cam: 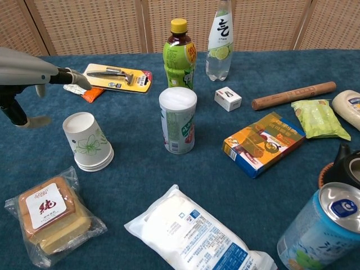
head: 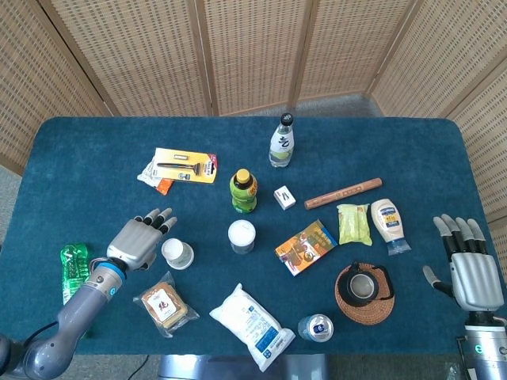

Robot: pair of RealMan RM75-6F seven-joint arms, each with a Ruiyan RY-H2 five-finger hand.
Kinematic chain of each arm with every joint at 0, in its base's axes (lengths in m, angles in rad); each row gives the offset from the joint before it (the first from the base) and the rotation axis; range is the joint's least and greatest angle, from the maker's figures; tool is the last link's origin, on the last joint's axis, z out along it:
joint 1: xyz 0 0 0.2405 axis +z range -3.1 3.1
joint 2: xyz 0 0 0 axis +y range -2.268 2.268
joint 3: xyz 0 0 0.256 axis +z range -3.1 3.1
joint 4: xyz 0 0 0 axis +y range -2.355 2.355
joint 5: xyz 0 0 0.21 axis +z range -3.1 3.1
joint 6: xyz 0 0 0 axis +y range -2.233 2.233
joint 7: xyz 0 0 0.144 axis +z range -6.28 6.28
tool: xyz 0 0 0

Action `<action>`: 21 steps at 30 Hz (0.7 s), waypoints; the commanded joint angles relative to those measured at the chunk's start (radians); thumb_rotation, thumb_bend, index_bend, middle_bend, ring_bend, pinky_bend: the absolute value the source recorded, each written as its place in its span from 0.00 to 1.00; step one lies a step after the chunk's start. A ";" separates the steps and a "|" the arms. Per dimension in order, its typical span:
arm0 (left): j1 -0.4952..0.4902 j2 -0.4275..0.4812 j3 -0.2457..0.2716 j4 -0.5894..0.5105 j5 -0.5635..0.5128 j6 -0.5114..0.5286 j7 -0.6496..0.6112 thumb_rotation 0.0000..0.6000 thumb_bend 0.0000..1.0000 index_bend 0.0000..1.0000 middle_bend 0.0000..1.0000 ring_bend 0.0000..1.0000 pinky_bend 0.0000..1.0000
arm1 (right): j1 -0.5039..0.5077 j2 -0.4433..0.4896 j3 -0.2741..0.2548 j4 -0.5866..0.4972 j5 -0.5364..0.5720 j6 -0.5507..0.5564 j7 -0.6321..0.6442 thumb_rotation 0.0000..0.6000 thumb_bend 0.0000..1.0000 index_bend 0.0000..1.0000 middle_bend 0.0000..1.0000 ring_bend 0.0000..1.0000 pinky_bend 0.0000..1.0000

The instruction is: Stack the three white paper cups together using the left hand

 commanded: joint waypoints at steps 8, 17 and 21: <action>0.053 0.060 0.002 -0.032 0.115 0.051 -0.067 1.00 0.50 0.00 0.00 0.00 0.27 | -0.002 0.004 0.006 0.002 0.005 0.007 0.001 1.00 0.31 0.01 0.00 0.00 0.00; 0.253 0.149 0.087 -0.025 0.475 0.214 -0.219 1.00 0.50 0.00 0.00 0.00 0.26 | -0.005 0.010 0.013 0.000 0.013 0.012 0.009 1.00 0.31 0.01 0.00 0.00 0.00; 0.369 0.174 0.131 0.034 0.624 0.307 -0.332 1.00 0.50 0.00 0.00 0.00 0.26 | -0.005 0.011 0.013 -0.001 0.015 0.012 0.009 1.00 0.31 0.00 0.00 0.00 0.00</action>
